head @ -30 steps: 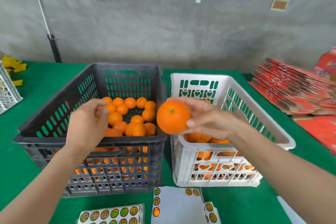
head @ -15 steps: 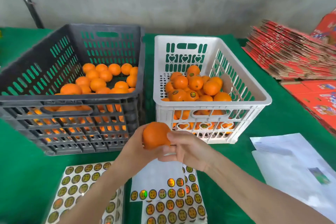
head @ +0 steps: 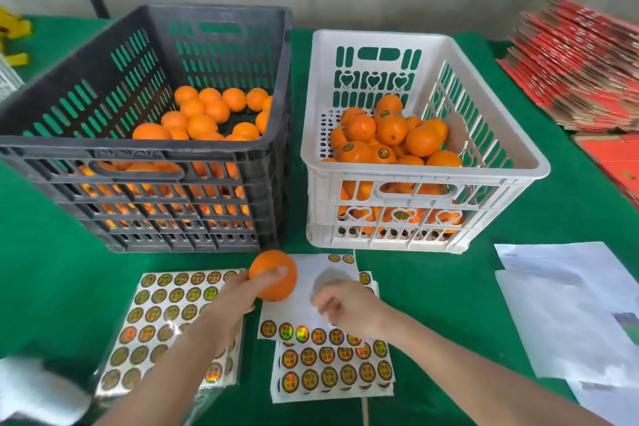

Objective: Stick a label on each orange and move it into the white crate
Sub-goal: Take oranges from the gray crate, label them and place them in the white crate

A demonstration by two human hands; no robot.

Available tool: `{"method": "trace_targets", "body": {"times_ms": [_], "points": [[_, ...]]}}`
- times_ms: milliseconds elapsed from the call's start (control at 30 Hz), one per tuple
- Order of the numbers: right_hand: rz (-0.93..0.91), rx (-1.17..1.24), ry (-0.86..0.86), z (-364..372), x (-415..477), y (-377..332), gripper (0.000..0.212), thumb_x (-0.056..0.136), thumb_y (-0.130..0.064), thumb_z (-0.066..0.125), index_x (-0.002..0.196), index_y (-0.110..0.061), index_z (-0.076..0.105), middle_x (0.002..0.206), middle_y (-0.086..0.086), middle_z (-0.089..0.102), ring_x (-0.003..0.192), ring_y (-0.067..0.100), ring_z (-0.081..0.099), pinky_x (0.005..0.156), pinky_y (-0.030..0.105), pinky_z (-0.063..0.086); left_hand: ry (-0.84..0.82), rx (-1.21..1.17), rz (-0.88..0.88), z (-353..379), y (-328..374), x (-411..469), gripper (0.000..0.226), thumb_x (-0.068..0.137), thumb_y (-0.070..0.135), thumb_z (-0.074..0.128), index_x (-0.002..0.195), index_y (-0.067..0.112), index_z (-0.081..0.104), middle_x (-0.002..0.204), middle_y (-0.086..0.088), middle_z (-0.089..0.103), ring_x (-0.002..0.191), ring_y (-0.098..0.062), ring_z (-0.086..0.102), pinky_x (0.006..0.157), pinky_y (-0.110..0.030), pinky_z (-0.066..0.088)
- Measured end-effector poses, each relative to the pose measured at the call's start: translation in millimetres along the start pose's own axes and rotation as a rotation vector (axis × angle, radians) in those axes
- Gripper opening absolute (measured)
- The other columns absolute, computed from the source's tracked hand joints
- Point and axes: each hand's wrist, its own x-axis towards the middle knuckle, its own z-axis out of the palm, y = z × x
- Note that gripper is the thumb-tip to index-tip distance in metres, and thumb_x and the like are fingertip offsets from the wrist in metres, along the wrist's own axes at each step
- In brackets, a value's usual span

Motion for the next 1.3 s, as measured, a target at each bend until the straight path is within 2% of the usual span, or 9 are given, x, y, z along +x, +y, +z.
{"method": "trace_targets", "body": {"times_ms": [133,200,333,533,700,933,1067,1167,1300], "points": [[-0.093,-0.067,0.085,5,2,1,0.022,0.09,-0.004,0.054,0.109,-0.007,0.065,0.113,0.005,0.061,0.096,0.008,0.054,0.077,0.0,0.036,-0.163,-0.159,-0.051,-4,2,-2,0.084,0.057,0.048,0.078,0.127,0.013,0.046,0.112,-0.011,0.068,0.1,-0.026,0.066,0.077,-0.034,0.051],[-0.147,-0.072,0.139,11,0,-4,0.015,0.089,-0.011,0.058,0.101,-0.012,0.068,0.105,-0.002,0.061,0.091,0.005,0.052,0.08,0.007,0.038,-0.238,-0.165,-0.089,-3,-1,-5,0.071,0.062,0.047,0.072,0.121,0.013,0.051,0.109,-0.016,0.07,0.1,-0.031,0.067,0.08,-0.04,0.053],[-0.156,-0.06,0.238,31,-6,-16,0.011,0.086,-0.026,0.064,0.09,-0.019,0.071,0.094,-0.008,0.053,0.088,0.01,0.051,0.081,0.019,0.038,-0.233,-0.259,-0.089,8,-10,-7,0.072,0.061,0.04,0.074,0.121,0.008,0.053,0.112,-0.021,0.067,0.106,-0.038,0.063,0.093,-0.047,0.05],[-0.219,-0.283,0.401,41,-18,-18,0.027,0.09,-0.029,0.054,0.11,-0.018,0.068,0.11,0.0,0.062,0.105,0.016,0.051,0.089,0.022,0.037,-0.175,-0.361,-0.099,15,-9,-8,0.069,0.059,0.035,0.075,0.118,0.007,0.055,0.111,-0.021,0.067,0.098,-0.036,0.066,0.078,-0.043,0.054],[-0.389,-0.392,0.527,42,-24,-20,0.011,0.065,-0.012,0.081,0.074,-0.014,0.075,0.073,-0.003,0.07,0.065,0.016,0.065,0.062,0.025,0.056,-0.175,-0.422,-0.116,20,-5,-7,0.06,0.059,0.031,0.076,0.11,0.006,0.056,0.104,-0.021,0.068,0.08,-0.033,0.07,0.062,-0.038,0.057],[-0.264,-0.16,0.462,42,-23,-16,0.013,0.087,-0.015,0.059,0.085,-0.011,0.071,0.095,0.001,0.067,0.089,0.02,0.06,0.082,0.033,0.049,-0.191,-0.411,-0.117,21,-4,-7,0.061,0.059,0.032,0.076,0.11,0.005,0.056,0.091,-0.019,0.073,0.074,-0.032,0.071,0.059,-0.037,0.058],[-0.31,-0.082,0.447,37,-27,-17,0.01,0.086,-0.009,0.06,0.08,-0.01,0.069,0.084,-0.002,0.066,0.077,0.015,0.061,0.075,0.032,0.051,-0.206,-0.316,-0.11,21,-4,-8,0.069,0.059,0.033,0.075,0.117,0.003,0.053,0.099,-0.019,0.069,0.078,-0.027,0.067,0.068,-0.035,0.056],[-0.26,0.063,0.37,27,-28,-17,0.008,0.089,-0.01,0.059,0.084,-0.012,0.065,0.078,-0.016,0.058,0.077,0.004,0.057,0.074,0.02,0.049,-0.178,-0.182,-0.08,15,-4,-13,0.072,0.062,0.031,0.074,0.122,0.002,0.05,0.111,-0.022,0.065,0.1,-0.034,0.063,0.096,-0.046,0.048],[-0.071,0.27,0.249,-1,-25,-17,0.013,0.093,-0.015,0.055,0.083,-0.022,0.058,0.102,-0.008,0.064,0.101,0.004,0.056,0.077,0.004,0.042,-0.052,0.277,0.111,9,-6,-21,0.056,0.073,0.029,0.079,0.118,0.017,0.046,0.129,-0.002,0.044,0.114,-0.025,0.05,0.089,-0.038,0.047]]}}
